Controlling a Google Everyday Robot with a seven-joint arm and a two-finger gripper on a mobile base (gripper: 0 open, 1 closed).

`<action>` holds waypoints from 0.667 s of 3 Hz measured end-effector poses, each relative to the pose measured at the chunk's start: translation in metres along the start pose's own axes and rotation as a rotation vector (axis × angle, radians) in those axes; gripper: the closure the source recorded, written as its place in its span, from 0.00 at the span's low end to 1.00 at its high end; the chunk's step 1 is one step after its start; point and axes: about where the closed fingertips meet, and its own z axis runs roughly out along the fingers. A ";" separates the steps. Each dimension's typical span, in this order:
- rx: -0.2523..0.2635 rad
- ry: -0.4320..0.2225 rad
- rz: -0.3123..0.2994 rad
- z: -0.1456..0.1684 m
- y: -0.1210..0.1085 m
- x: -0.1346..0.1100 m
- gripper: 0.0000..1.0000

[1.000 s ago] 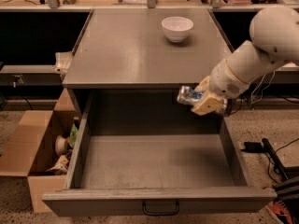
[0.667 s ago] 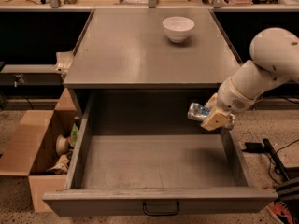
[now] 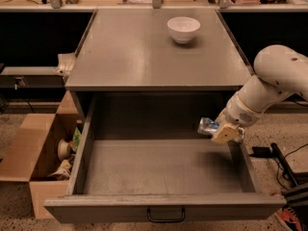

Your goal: Place redbull can into top drawer

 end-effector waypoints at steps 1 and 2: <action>-0.047 -0.022 -0.022 0.029 -0.002 0.000 1.00; -0.094 -0.036 -0.040 0.061 -0.006 -0.004 1.00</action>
Offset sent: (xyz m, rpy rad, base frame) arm 0.0146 0.0382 -0.0819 0.0978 0.0788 0.0959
